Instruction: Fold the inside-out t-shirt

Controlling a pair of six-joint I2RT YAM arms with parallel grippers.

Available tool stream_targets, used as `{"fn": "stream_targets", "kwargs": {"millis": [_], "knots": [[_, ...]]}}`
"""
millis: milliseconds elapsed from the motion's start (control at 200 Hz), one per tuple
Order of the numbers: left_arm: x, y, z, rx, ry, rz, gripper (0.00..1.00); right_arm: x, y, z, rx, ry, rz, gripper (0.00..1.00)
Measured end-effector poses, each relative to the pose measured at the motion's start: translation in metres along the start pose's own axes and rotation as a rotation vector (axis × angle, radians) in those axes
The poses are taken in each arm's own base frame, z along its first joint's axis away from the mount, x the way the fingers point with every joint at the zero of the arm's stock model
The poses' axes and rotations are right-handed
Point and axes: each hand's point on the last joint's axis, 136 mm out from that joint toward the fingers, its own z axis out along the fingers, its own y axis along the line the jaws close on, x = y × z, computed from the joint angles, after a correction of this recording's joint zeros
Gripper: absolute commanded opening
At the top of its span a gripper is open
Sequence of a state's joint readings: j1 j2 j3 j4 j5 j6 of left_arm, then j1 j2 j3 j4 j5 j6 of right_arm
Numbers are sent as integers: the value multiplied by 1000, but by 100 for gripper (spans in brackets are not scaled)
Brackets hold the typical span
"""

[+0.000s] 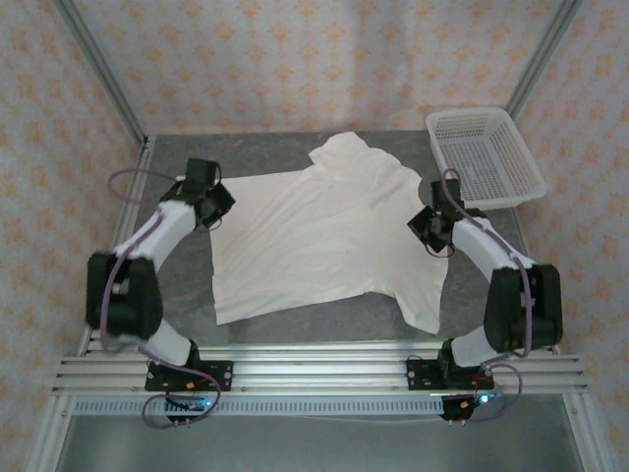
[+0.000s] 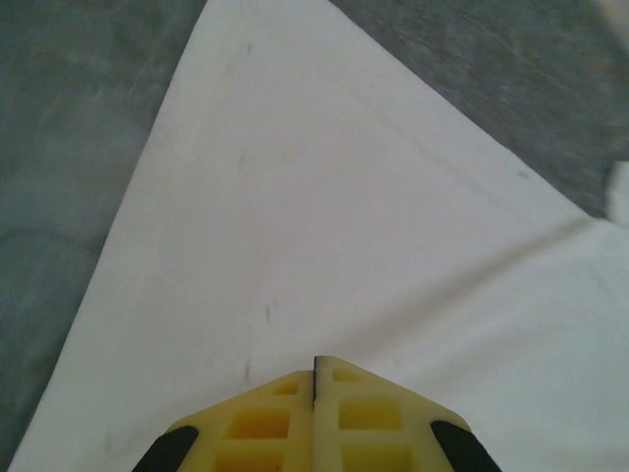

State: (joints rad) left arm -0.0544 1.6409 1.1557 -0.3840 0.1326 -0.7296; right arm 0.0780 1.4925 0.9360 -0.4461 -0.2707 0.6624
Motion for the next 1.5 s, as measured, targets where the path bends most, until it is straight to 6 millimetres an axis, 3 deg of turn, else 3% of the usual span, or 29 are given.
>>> {"fn": "stream_targets", "kwargs": {"millis": [185,330,435,525,615,691,751,841,916,1016,1111,1206,1286,1446,1496], "knots": [[-34,-14,82,-111,4,11,0,-2,-10,19,43,13,8,0],[-40,8,134,-174,43,-31,0,-8,-23,25,75,11,50,0],[-77,-11,145,-123,-4,-59,0,-7,-35,28,95,9,89,0],[-90,-14,167,-99,-6,-78,0,2,-47,34,118,26,121,0],[-110,-26,176,-52,-24,-88,0,16,-60,41,132,51,164,0],[-117,-32,186,-42,-3,-94,0,16,-58,41,103,38,199,0],[-135,-47,193,7,-34,-96,0,17,-57,41,84,28,226,0],[-149,-59,217,58,-67,-97,0,19,-52,42,67,28,248,0],[-162,-70,216,101,-89,-108,0,23,-48,42,57,38,254,0],[-162,-73,226,135,-85,-112,0,26,-42,44,48,54,257,0],[-159,-70,216,121,-72,-84,0,26,-39,43,53,64,254,0],[-134,-51,188,48,-18,-57,0,26,-40,41,67,69,245,0],[-120,-39,136,7,-5,-38,0,26,-43,40,80,67,237,0],[-140,-56,3,86,-140,-8,0,27,-45,39,92,68,227,0],[-140,-56,-25,109,-171,-3,0,27,-45,39,92,69,227,0]]}}
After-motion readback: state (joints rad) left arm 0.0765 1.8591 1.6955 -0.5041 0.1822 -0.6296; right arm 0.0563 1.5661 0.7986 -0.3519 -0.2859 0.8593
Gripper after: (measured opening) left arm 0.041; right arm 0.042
